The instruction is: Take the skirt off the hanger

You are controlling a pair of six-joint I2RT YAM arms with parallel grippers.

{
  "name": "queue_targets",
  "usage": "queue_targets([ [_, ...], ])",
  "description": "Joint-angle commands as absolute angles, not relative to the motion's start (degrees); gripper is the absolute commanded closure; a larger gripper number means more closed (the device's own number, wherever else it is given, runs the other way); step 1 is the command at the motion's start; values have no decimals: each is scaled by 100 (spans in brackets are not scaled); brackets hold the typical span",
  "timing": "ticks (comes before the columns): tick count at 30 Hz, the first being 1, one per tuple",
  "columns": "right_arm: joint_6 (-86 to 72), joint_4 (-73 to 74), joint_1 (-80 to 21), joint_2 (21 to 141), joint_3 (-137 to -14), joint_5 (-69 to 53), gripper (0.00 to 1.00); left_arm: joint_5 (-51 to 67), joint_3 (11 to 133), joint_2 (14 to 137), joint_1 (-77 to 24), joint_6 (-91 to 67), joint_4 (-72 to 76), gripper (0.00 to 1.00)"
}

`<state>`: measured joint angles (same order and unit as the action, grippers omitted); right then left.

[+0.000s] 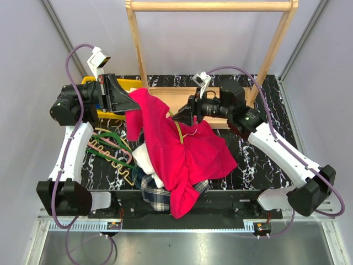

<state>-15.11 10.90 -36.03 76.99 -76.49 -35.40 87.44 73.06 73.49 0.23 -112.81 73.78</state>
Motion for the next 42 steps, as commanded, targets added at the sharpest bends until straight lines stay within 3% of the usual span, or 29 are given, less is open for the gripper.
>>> queue_targets([
  [1,-1231,1071,-4042,7707,-7672,-3166,38,9325,7435,7216,26,-11320,9264,100],
  [4,-932,1422,-4541,7874,-7821,-2482,39,9316,7471,7242,26,-11303,9246,100],
  [7,-633,1626,-5086,8059,-7980,-1386,51,9308,7488,7242,26,-11303,9229,100],
  [12,-71,1608,-5738,8165,-8086,629,98,9316,7559,7216,35,-11303,9202,100],
  [13,-27,1626,-5800,8139,-8077,1190,100,9325,7567,7198,26,-11303,9202,100],
  [19,413,1818,-6240,7447,-7823,2565,100,9325,7532,7102,35,-11285,9167,100],
  [30,-1317,4329,-6557,5127,-7120,3436,100,9299,7664,7189,26,-11268,9158,100],
  [42,-2610,6398,-6557,4509,-7005,3770,100,9281,7866,7242,35,-11241,9106,100],
])
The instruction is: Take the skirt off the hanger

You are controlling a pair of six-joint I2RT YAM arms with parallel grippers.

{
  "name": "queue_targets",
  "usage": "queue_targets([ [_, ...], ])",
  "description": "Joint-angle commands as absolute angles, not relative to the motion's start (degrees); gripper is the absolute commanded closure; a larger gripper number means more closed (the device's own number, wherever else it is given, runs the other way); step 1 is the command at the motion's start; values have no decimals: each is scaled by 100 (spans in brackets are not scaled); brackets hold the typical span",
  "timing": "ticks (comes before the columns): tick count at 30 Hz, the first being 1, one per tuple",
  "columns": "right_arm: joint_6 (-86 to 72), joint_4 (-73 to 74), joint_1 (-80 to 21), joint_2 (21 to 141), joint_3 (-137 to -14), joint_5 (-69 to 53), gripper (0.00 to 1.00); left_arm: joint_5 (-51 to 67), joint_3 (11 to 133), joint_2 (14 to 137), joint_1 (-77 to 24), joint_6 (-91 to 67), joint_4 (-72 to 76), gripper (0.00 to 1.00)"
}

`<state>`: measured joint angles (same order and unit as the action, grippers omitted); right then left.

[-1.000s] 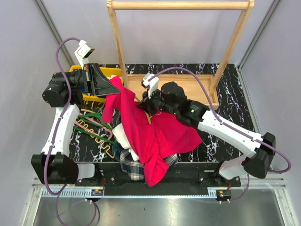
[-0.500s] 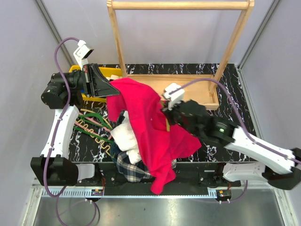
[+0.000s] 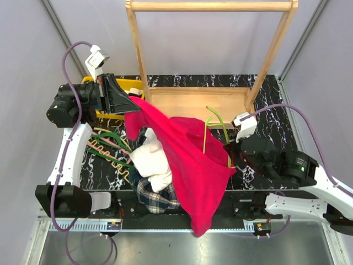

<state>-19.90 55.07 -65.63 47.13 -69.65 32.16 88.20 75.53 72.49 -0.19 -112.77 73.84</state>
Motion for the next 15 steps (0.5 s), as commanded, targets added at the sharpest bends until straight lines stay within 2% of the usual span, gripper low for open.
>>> queue_targets([
  [1,-2750,6477,-6548,4483,-7014,3805,100,9281,7849,7233,26,-11241,9114,100],
  [4,-2794,6512,-6557,4386,-7092,3910,100,9308,7822,7190,35,-11241,9105,100],
  [8,-2401,6058,-6557,4727,-7793,4183,100,9273,7770,7163,35,-11232,9106,100],
  [10,-1691,5566,-6557,4912,-8163,4831,100,9281,7717,7154,26,-11232,9106,100],
  [13,283,3452,-6548,5430,-8717,6175,100,9290,7568,7119,26,-11197,9106,100],
  [14,1056,1740,-6548,5754,-8832,6405,100,9299,7515,7102,26,-11197,9105,100],
  [15,2943,600,-6548,5913,-8798,6686,100,9308,7462,7023,26,-11206,9105,100],
])
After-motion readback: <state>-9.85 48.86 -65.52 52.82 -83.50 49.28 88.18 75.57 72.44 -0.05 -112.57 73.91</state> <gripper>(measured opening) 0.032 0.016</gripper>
